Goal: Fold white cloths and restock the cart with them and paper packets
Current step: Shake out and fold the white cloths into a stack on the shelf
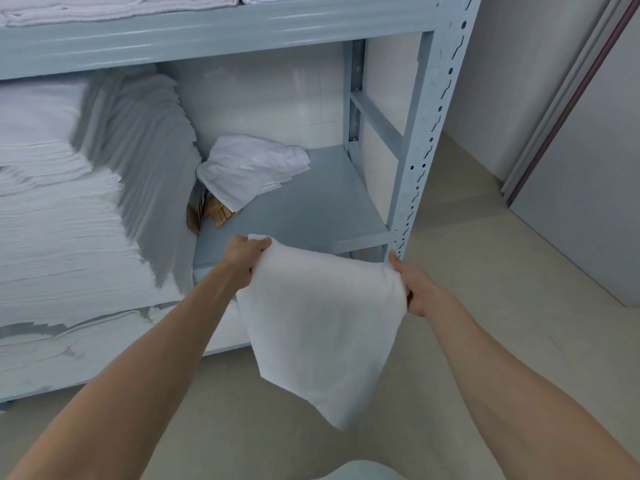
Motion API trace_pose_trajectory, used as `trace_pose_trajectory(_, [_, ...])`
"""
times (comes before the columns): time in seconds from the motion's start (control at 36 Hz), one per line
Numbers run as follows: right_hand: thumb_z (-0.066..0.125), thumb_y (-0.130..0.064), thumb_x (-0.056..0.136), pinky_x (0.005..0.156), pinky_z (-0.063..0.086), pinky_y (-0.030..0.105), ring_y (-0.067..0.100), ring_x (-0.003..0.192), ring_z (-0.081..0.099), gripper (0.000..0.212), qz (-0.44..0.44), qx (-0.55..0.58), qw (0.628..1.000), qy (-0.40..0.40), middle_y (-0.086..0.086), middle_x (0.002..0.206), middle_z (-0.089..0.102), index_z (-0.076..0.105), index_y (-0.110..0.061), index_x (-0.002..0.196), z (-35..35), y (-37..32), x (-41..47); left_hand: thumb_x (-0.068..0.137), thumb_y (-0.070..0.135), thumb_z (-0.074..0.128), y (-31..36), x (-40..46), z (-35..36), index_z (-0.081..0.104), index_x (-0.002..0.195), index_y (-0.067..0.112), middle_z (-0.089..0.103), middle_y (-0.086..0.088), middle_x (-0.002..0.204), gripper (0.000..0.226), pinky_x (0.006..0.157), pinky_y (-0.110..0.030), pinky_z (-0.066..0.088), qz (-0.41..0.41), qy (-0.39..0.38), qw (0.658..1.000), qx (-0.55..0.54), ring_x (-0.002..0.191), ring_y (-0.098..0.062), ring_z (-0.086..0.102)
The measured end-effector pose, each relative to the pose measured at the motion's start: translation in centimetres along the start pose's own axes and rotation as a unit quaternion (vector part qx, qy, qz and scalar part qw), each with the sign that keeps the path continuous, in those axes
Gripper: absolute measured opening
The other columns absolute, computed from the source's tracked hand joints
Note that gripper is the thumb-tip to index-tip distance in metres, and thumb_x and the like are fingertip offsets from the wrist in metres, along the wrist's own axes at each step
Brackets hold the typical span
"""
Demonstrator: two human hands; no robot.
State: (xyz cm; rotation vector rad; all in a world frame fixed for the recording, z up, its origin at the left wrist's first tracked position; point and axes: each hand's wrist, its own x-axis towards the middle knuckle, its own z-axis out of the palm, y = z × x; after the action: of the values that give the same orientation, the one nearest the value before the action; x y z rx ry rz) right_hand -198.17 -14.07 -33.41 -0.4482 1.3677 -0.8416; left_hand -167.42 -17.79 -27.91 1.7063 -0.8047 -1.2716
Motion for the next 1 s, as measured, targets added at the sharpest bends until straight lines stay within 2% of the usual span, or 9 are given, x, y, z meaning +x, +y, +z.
trace_pose_trajectory(0.11, [0.066, -0.042, 0.086, 0.086, 0.054, 0.038, 0.023, 0.118, 0.064, 0.057, -0.046, 0.020, 0.989, -0.141, 0.007, 0.128, 0.067, 0.057, -0.014, 0.135, -0.9, -0.9, -1.3, 0.091, 0.014, 0.069, 0.1, 0.1, -1.7, 0.067, 0.101, -0.001, 0.072, -0.017, 0.095, 0.018, 0.058, -0.032, 0.060, -0.014, -0.086, 0.993, -0.085, 0.074, -0.025, 0.072])
trace_pose_trajectory(0.25, [0.072, -0.007, 0.086, 0.092, 0.055, 0.048, 0.028, 0.116, 0.065, 0.059, -0.085, -0.040, 0.987, -0.128, 0.008, 0.130, 0.065, 0.049, -0.019, 0.138, -0.9, -0.1, -1.0, 0.091, 0.006, 0.066, -1.0, -0.1, -2.4, 0.058, 0.132, 0.010, 0.069, -0.015, 0.121, 0.041, 0.088, -0.049, 0.057, 0.023, -0.194, 0.981, -0.016, 0.110, -0.036, 0.067])
trace_pose_trajectory(0.39, [0.080, -0.014, 0.081, 0.073, 0.059, 0.034, 0.023, 0.099, 0.070, 0.056, -0.085, -0.087, 0.991, -0.063, 0.012, 0.122, 0.068, 0.055, -0.002, 0.130, -0.6, -0.7, -0.5, 0.090, 0.001, 0.067, -1.1, 0.4, -2.4, 0.053, 0.135, 0.007, 0.069, -0.014, 0.117, 0.048, 0.074, -0.042, 0.061, 0.031, -0.155, 0.985, 0.064, 0.096, -0.031, 0.071])
trace_pose_trajectory(0.47, [0.085, -0.025, 0.076, 0.096, 0.053, 0.042, 0.026, 0.112, 0.064, 0.080, -0.123, -0.134, 0.983, 0.029, 0.009, 0.128, 0.061, 0.045, 0.002, 0.140, 0.1, -1.3, 0.1, 0.082, 0.006, 0.079, -0.4, 0.9, -1.8, 0.038, 0.144, 0.007, 0.059, -0.018, 0.125, 0.074, 0.085, -0.047, 0.057, 0.018, -0.064, 0.993, 0.102, 0.101, -0.033, 0.066])
trace_pose_trajectory(0.53, [0.085, -0.032, 0.076, 0.108, 0.043, 0.044, 0.027, 0.130, 0.050, 0.095, -0.166, -0.166, 0.970, 0.066, 0.008, 0.146, 0.045, 0.032, -0.009, 0.151, 0.5, -1.8, 0.1, 0.076, 0.009, 0.085, 0.1, 1.0, -1.5, 0.043, 0.136, 0.009, 0.061, -0.018, 0.113, 0.073, 0.083, -0.046, 0.057, 0.002, -0.014, 0.992, 0.127, 0.091, -0.030, 0.065])
trace_pose_trajectory(0.61, [0.083, -0.036, 0.077, 0.099, 0.046, 0.036, 0.021, 0.127, 0.049, 0.073, -0.230, -0.229, 0.944, 0.063, 0.007, 0.150, 0.041, 0.050, -0.021, 0.141, 0.7, -2.9, -0.6, 0.073, 0.010, 0.088, 0.9, 1.0, -1.5, 0.062, 0.110, 0.005, 0.066, -0.018, 0.091, 0.045, 0.080, -0.042, 0.057, 0.017, -0.013, 0.989, 0.148, 0.069, -0.024, 0.061])
trace_pose_trajectory(0.72, [0.088, -0.033, 0.071, 0.108, 0.042, 0.036, 0.019, 0.134, 0.045, 0.084, -0.219, -0.296, 0.930, -0.002, 0.001, 0.148, 0.044, 0.047, -0.019, 0.143, -0.3, -4.0, -1.3, 0.071, 0.015, 0.087, 2.8, 0.1, -2.0, 0.075, 0.096, 0.000, 0.074, -0.015, 0.094, 0.032, 0.066, -0.029, 0.059, 0.019, -0.133, 0.983, 0.127, 0.068, -0.022, 0.070])
trace_pose_trajectory(0.86, [0.093, -0.027, 0.064, 0.106, 0.042, 0.036, 0.021, 0.130, 0.046, 0.100, -0.201, -0.445, 0.873, -0.013, 0.000, 0.140, 0.046, 0.036, -0.021, 0.146, -1.3, -4.3, -1.4, 0.069, 0.019, 0.088, 3.8, -0.8, -2.3, 0.066, 0.125, 0.015, 0.072, -0.004, 0.116, 0.060, 0.085, -0.024, 0.055, 0.011, -0.309, 0.909, 0.279, 0.104, -0.019, 0.070])
trace_pose_trajectory(1.0, [0.091, -0.029, 0.065, 0.094, 0.041, 0.031, 0.020, 0.122, 0.048, 0.097, -0.216, -0.548, 0.808, -0.027, -0.001, 0.137, 0.048, 0.037, -0.027, 0.145, -0.7, -3.5, -1.0, 0.062, 0.023, 0.093, 0.0, -1.1, -0.3, 0.067, 0.124, 0.019, 0.061, 0.005, 0.113, 0.068, 0.089, -0.024, 0.041, 0.144, -0.209, 0.804, 0.538, 0.108, -0.018, 0.056])
